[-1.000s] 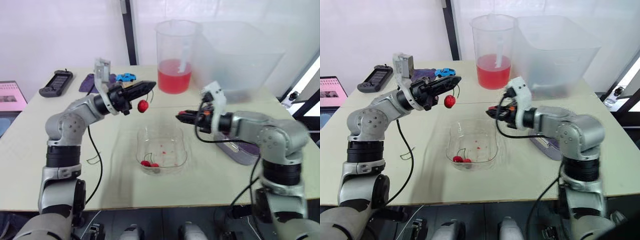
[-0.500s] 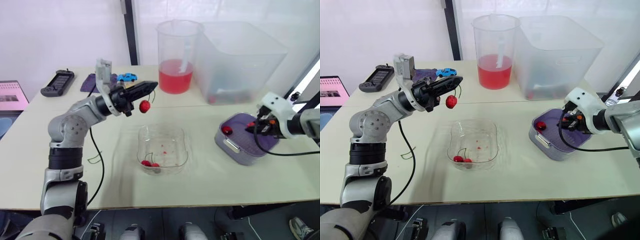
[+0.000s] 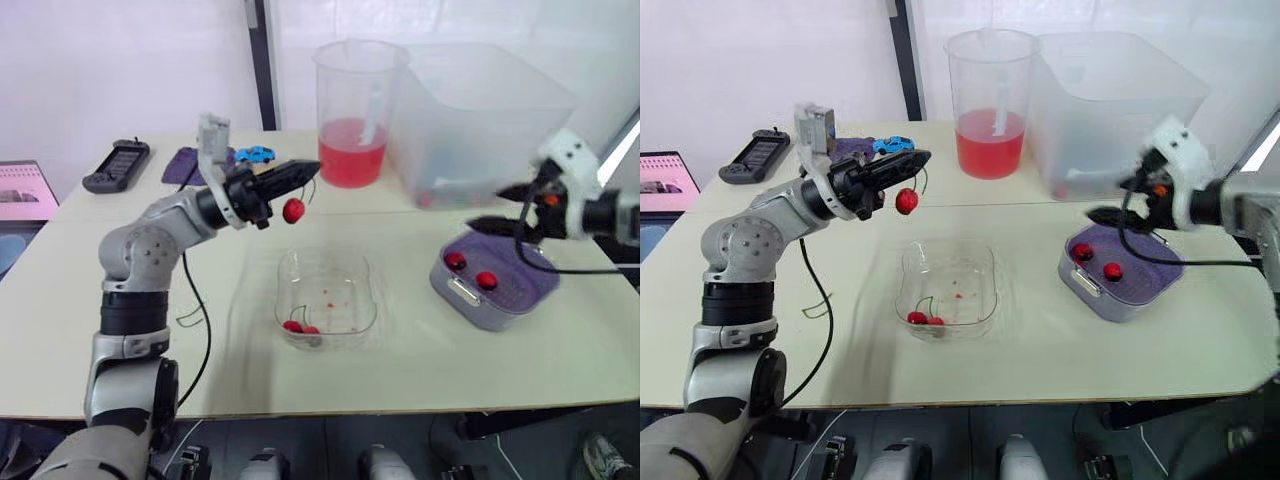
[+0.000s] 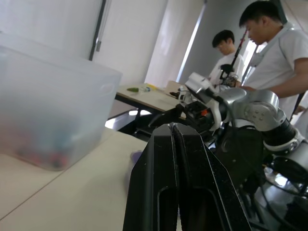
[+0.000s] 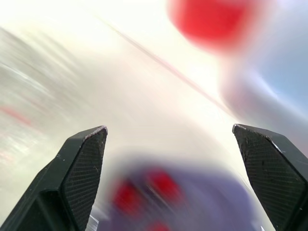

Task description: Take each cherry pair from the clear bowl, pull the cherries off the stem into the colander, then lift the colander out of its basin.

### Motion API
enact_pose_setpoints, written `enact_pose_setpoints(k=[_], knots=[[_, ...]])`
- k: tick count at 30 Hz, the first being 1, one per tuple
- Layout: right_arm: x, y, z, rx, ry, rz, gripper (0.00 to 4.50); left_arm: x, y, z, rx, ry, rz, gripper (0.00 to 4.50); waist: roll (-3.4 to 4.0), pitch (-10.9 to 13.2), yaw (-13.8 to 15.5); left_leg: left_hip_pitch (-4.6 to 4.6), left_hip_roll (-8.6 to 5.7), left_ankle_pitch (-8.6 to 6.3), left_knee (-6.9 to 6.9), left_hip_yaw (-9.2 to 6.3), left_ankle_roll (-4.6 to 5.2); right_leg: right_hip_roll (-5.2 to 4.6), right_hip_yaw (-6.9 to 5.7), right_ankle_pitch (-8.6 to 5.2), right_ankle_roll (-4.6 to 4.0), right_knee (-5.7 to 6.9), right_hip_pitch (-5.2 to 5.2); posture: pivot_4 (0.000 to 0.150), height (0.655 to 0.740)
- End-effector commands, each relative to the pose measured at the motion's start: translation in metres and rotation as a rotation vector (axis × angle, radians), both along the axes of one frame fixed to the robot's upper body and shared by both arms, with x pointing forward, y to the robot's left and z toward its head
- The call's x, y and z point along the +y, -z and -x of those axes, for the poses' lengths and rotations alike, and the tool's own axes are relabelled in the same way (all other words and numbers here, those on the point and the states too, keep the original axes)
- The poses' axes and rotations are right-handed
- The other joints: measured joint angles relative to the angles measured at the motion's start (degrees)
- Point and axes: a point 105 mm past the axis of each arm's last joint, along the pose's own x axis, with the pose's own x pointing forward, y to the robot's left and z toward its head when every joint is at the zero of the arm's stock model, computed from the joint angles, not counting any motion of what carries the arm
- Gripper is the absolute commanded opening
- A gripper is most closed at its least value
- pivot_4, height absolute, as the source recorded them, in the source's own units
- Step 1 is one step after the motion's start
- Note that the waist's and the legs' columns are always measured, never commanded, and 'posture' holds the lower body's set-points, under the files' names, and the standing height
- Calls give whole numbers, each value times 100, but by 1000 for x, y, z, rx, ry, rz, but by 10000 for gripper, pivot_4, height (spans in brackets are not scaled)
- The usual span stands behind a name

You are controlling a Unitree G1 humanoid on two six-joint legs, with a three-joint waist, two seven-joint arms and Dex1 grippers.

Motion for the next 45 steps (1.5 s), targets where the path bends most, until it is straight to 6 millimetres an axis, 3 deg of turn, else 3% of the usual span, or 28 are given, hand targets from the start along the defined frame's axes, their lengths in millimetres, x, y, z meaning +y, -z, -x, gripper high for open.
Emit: enact_pose_setpoints(k=[1,6,14,17,20,22,31,34,40,45], knots=[[56,-8,22,7,-202,-186,44739,-4,-13,5,-36,12,43,0,0,0,3,0,0,10,0,-4,-17,-1,2,0,0,2,0,1500,7337],[100,-4,17,32,-275,-313,44739,-17,-12,9,-28,65,29,0,0,0,66,-9,-11,19,7,-11,-32,-14,-1,0,0,7,-3,1500,7337],[130,-9,11,104,-342,-475,44739,-20,-12,11,-33,81,17,0,0,0,-19,-8,-10,19,3,-10,-33,-9,-2,0,0,10,-9,1500,7337],[135,-11,7,113,-327,-523,44739,-20,-13,11,-34,75,22,0,1,0,-32,-8,-10,19,2,-11,-33,-9,-1,0,0,10,-10,1500,7337],[138,-10,5,129,-322,-554,37620,-19,-13,12,-34,71,23,0,1,0,-33,-8,-10,19,2,-11,-33,-9,-1,0,0,11,-10,1500,7337],[141,-7,4,140,-320,-551,29296,-19,-12,12,-33,70,20,0,1,0,-34,-8,-10,19,2,-11,-34,-9,-1,0,0,11,-10,1500,7337],[143,-3,2,158,-316,-534,29296,-17,-13,11,-40,65,8,0,1,-1,-127,-9,-10,19,-1,-10,-33,-8,-2,0,0,11,-10,1500,7337],[144,-2,2,160,-314,-530,17581,-17,-13,11,-43,63,6,0,2,-1,-146,-8,-9,19,-5,-11,-33,-7,-2,0,0,11,-12,1500,7337],[144,4,7,180,-324,-515,17581,-17,-13,9,-50,54,2,0,2,-1,-137,-8,-8,19,-5,-11,-33,-7,-2,0,0,11,-12,1500,7337],[141,26,15,245,-329,-412,17581,-16,-15,7,-59,41,6,0,2,-1,-134,-8,-9,19,-5,-11,-33,-7,-2,0,0,10,-12,1500,7337]])
